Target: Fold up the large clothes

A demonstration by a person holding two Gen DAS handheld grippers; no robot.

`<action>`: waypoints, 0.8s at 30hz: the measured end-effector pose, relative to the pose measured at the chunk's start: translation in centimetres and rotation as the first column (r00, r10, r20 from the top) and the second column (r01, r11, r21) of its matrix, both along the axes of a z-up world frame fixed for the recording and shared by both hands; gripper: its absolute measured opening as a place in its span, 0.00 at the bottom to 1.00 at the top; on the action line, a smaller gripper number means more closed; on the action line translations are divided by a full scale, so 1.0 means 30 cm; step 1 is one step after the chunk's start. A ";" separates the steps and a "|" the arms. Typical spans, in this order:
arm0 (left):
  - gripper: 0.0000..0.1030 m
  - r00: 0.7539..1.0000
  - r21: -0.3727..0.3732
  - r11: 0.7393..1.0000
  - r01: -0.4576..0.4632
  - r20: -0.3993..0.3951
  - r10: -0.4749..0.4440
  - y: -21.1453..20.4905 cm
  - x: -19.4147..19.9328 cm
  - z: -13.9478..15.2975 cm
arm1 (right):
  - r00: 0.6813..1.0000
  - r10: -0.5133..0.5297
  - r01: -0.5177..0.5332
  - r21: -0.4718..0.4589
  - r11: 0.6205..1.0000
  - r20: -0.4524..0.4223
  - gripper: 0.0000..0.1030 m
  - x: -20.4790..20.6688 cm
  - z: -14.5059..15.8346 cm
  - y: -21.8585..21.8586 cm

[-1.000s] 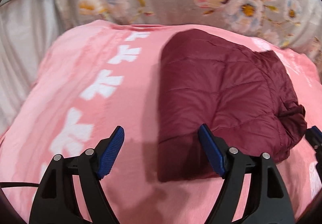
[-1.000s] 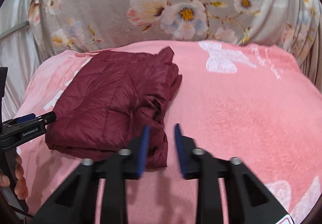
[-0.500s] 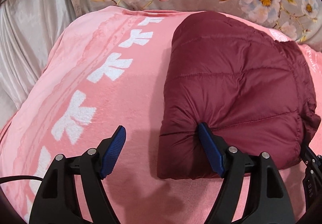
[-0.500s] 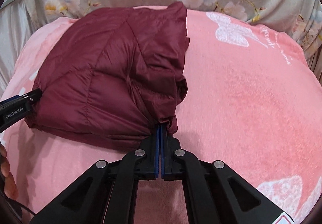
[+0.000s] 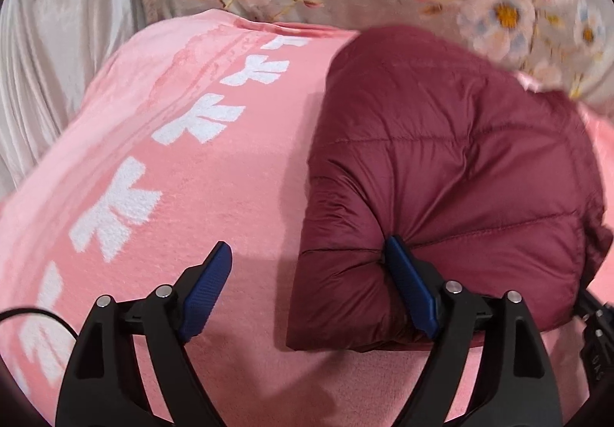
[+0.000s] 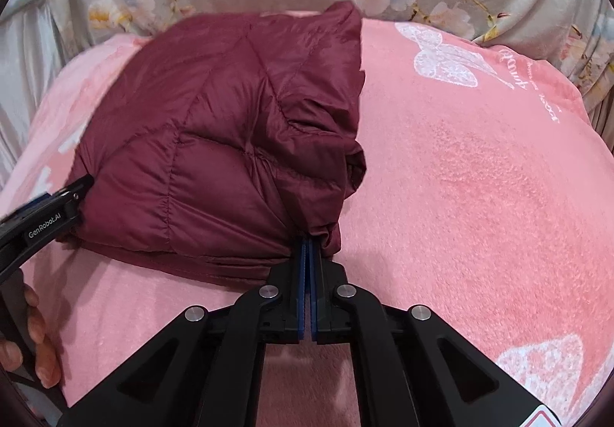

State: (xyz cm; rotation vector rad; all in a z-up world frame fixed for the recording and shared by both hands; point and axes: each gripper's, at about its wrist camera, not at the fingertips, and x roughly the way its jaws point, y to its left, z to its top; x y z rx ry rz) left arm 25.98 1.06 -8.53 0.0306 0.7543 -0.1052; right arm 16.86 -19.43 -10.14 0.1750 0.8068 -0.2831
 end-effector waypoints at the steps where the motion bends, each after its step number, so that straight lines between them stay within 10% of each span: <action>1: 0.80 1.000 -0.018 1.000 -0.010 0.015 0.011 0.023 -0.021 0.015 | 0.999 -0.001 0.001 0.008 1.000 0.033 0.13 -0.034 0.022 0.001; 4: 0.79 0.998 0.028 0.999 -0.017 0.065 0.015 0.051 -0.115 0.062 | 0.988 0.021 -0.022 0.006 1.000 0.154 0.56 -0.196 0.108 0.034; 11: 0.90 0.992 0.015 1.000 0.026 0.120 -0.027 0.108 -0.432 0.185 | 0.958 0.111 -0.083 -0.115 0.990 0.264 0.80 -0.561 0.255 0.116; 24: 0.95 0.994 0.007 0.999 -0.034 0.103 0.034 0.085 -0.656 0.070 | 0.963 -0.001 0.017 -0.056 0.998 0.268 0.84 -0.716 0.075 0.156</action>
